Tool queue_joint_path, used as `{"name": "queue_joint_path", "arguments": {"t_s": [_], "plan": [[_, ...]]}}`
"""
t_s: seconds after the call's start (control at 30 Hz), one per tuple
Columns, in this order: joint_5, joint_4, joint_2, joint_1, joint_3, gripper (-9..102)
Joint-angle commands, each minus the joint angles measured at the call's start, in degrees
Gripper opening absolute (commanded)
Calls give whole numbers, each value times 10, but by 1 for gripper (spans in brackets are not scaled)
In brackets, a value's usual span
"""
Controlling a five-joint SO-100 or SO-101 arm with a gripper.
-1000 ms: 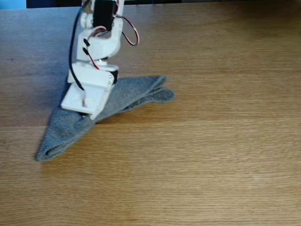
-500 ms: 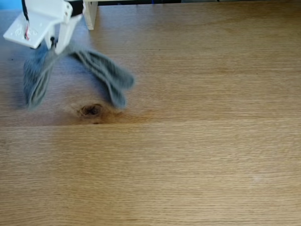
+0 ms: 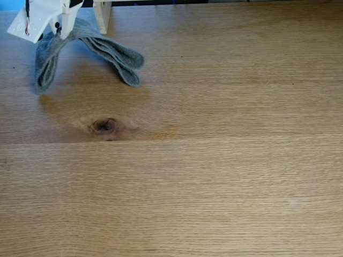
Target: Clean the area in front of the robot
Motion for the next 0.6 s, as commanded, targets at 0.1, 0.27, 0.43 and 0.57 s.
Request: {"name": "queue_joint_path", "arguments": {"t_s": [0.1, 0.27, 0.43, 0.57], "plan": [[-12, -103, -32, 18, 28, 1], [4, -176, -69, -11, 40, 18], [55, -276, -75, -41, 40, 32], [62, -277, -40, -86, 40, 38]]}}
